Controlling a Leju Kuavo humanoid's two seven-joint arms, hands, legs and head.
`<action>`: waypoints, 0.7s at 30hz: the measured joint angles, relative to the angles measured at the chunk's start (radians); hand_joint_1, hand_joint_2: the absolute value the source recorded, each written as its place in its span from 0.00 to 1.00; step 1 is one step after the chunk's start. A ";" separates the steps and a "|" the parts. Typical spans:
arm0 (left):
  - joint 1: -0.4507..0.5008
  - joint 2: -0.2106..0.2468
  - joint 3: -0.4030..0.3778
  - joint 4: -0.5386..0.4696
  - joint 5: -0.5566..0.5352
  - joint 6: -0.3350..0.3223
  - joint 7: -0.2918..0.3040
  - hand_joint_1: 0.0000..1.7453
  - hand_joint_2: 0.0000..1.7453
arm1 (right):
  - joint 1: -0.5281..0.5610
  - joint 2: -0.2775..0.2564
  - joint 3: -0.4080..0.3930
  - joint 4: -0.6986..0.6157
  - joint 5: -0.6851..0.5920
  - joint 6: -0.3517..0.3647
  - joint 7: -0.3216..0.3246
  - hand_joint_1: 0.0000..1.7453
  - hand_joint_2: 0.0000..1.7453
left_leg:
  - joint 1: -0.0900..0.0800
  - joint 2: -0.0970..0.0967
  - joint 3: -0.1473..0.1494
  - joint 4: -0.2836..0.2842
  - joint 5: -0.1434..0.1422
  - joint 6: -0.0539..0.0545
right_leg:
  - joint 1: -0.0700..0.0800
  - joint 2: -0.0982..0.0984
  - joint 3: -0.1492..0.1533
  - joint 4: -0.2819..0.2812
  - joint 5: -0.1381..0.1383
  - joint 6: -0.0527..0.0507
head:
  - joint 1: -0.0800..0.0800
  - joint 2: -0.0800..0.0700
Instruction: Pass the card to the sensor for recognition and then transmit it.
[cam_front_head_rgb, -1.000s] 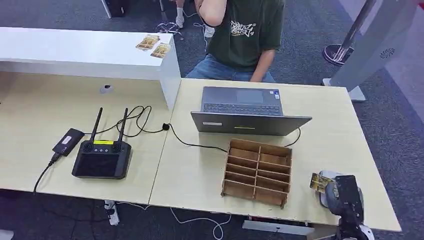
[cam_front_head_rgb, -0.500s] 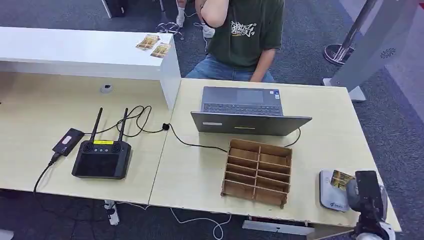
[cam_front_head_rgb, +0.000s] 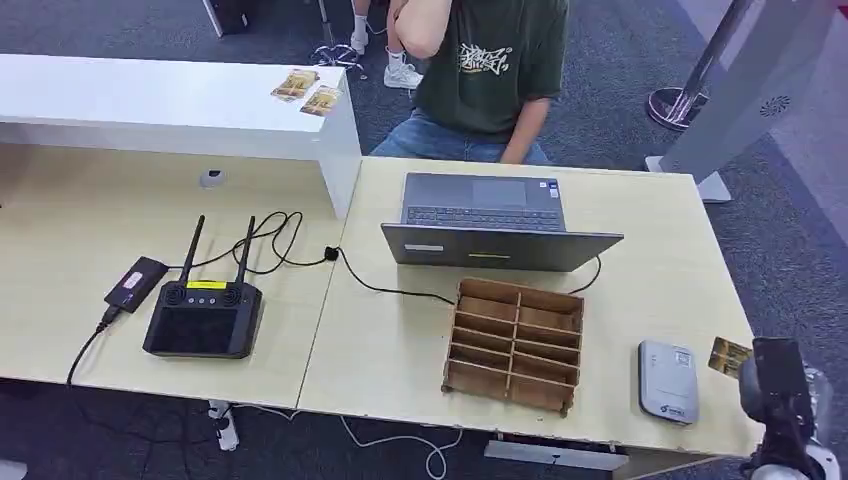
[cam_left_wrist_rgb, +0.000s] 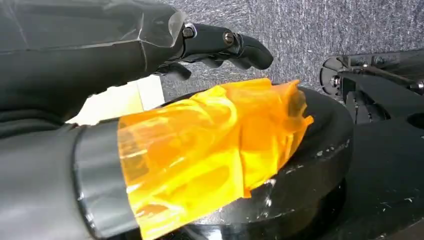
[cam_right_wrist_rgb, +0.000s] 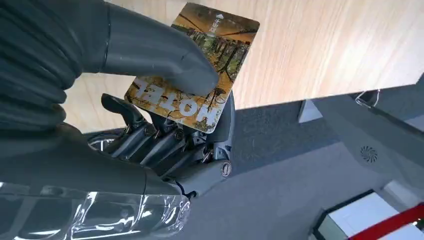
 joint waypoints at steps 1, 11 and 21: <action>0.000 0.000 0.000 0.000 0.000 0.000 0.000 0.00 0.00 | -0.001 -0.001 -0.006 -0.004 0.002 0.003 0.000 1.00 1.00 | 0.000 0.000 0.000 0.000 0.000 0.000 | 0.000 0.000 0.000 0.000 0.000 0.000 | 0.000 0.000; 0.000 0.000 0.000 0.000 0.000 -0.001 0.000 0.00 0.00 | -0.003 -0.001 -0.003 -0.031 0.018 0.047 0.021 1.00 1.00 | 0.000 0.000 0.000 0.000 0.000 0.000 | 0.000 0.000 0.000 0.000 0.000 0.000 | 0.000 0.000; 0.000 0.001 0.000 0.000 0.000 -0.003 0.000 0.00 0.00 | -0.015 0.004 0.038 -0.008 0.017 0.067 0.030 1.00 1.00 | 0.000 0.000 0.000 0.000 0.000 0.000 | 0.000 -0.001 0.000 0.000 0.000 0.000 | 0.000 0.000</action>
